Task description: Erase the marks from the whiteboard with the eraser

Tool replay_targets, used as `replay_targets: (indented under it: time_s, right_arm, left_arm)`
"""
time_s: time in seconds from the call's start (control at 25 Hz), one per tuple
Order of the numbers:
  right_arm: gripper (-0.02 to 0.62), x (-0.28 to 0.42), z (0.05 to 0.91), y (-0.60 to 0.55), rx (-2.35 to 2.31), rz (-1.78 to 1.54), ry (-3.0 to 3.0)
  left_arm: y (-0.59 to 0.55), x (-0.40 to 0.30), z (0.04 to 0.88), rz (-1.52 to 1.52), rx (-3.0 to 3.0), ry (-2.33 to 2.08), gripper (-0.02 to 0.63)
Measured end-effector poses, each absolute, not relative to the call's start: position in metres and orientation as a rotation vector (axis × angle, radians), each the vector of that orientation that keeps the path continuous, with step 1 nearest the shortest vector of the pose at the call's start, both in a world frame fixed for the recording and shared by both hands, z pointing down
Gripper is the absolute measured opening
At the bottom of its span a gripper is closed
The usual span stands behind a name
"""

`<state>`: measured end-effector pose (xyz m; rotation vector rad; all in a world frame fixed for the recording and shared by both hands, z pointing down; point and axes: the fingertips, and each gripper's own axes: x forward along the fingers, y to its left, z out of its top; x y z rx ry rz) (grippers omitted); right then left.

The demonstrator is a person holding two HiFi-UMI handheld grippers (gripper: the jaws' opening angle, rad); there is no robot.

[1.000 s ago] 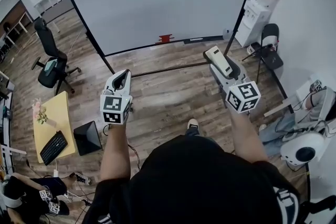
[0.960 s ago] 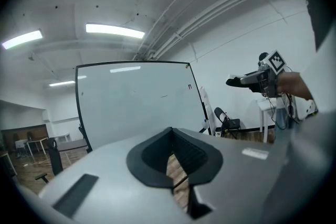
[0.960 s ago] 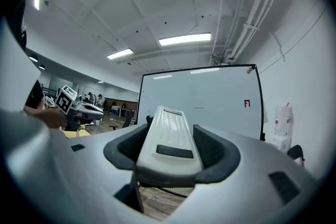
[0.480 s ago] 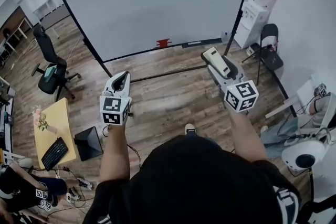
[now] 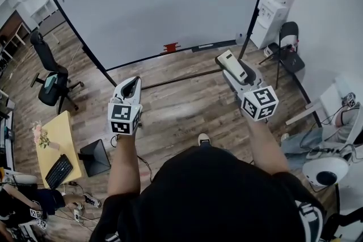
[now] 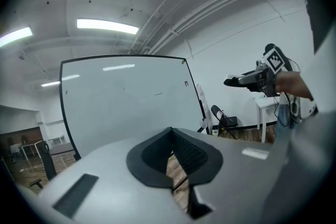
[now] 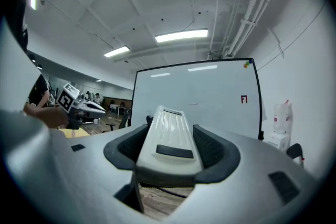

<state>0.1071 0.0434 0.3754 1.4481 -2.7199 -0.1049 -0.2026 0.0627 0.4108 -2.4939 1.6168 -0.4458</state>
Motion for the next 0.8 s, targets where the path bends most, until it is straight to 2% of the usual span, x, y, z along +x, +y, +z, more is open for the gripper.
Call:
replay_targets:
  time_s: [0.8]
  right_arm:
    - [0.261, 0.106, 0.390, -0.032, 1.382, -0.064, -2.712]
  left_arm:
    - [0.003, -0.199, 0.425, -0.480, -2.499, 1.666, 0.011]
